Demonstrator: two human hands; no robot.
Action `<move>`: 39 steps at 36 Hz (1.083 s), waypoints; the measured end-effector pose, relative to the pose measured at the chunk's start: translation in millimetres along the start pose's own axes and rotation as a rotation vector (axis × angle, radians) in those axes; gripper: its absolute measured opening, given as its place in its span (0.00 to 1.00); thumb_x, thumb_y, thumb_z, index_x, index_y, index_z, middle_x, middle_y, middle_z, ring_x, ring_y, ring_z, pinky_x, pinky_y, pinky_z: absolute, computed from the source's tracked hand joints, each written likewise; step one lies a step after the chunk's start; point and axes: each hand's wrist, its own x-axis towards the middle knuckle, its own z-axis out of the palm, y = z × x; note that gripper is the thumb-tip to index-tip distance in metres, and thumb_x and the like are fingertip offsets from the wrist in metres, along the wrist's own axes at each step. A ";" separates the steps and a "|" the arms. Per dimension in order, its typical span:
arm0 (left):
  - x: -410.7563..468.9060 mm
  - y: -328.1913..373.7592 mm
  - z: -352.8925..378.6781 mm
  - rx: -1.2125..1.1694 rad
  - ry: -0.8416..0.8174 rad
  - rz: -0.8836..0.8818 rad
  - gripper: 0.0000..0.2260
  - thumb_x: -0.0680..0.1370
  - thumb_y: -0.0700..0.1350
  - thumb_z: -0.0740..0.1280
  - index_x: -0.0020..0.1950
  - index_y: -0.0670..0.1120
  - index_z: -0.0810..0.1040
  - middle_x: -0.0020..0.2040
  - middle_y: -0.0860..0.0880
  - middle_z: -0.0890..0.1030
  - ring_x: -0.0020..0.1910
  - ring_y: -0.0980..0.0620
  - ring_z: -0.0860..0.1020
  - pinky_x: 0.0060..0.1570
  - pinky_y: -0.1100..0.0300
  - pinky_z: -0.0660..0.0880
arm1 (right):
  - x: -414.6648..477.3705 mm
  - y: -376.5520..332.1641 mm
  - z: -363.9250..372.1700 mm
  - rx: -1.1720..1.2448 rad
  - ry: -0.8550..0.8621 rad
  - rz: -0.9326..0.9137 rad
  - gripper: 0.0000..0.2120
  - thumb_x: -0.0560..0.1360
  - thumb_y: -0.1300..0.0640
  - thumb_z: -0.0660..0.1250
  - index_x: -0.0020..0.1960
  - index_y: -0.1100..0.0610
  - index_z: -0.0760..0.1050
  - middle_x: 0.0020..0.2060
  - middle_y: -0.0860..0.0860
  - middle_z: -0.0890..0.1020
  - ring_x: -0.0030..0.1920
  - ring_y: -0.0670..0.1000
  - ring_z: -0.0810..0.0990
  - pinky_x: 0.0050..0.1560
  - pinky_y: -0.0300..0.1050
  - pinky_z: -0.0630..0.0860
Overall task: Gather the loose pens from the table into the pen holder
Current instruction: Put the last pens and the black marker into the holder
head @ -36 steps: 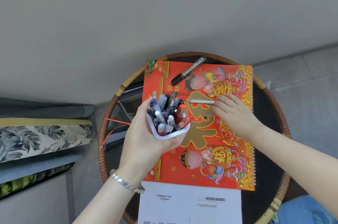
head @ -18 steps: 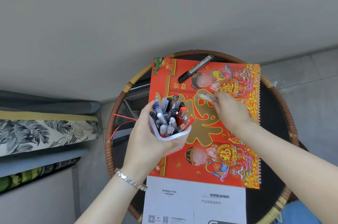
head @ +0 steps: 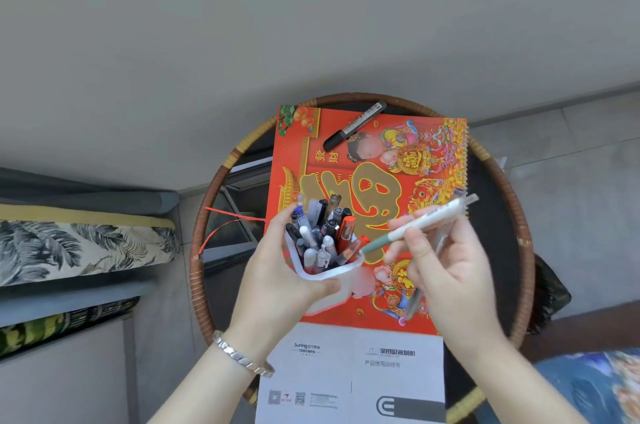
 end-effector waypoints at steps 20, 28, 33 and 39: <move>-32.6 5.8 7.5 -0.013 -0.057 0.057 0.38 0.55 0.49 0.77 0.59 0.70 0.63 0.51 0.67 0.76 0.49 0.79 0.71 0.41 0.81 0.70 | -13.2 9.4 -0.3 -0.406 0.076 -0.310 0.05 0.68 0.50 0.68 0.43 0.42 0.81 0.41 0.36 0.81 0.43 0.39 0.79 0.44 0.29 0.73; -38.2 5.5 7.9 -0.075 -0.026 0.074 0.36 0.59 0.43 0.79 0.56 0.69 0.64 0.54 0.66 0.74 0.49 0.80 0.71 0.38 0.84 0.67 | -24.4 14.9 4.7 -0.694 -0.101 -0.291 0.14 0.70 0.48 0.64 0.50 0.51 0.84 0.35 0.46 0.68 0.35 0.43 0.70 0.36 0.28 0.66; -29.6 -4.6 4.8 -0.053 -0.008 0.004 0.44 0.58 0.43 0.80 0.66 0.65 0.61 0.52 0.71 0.72 0.52 0.69 0.73 0.38 0.76 0.71 | -22.3 -0.1 -6.2 -0.285 -0.112 -0.072 0.10 0.74 0.45 0.58 0.52 0.37 0.75 0.36 0.41 0.72 0.37 0.38 0.72 0.41 0.29 0.70; -23.9 -5.5 2.2 -0.040 -0.033 -0.052 0.42 0.59 0.39 0.80 0.65 0.60 0.63 0.46 0.71 0.69 0.40 0.81 0.70 0.32 0.83 0.68 | -10.8 -13.1 -16.3 0.190 0.106 -0.094 0.10 0.68 0.50 0.62 0.49 0.47 0.73 0.32 0.41 0.79 0.39 0.42 0.80 0.57 0.41 0.78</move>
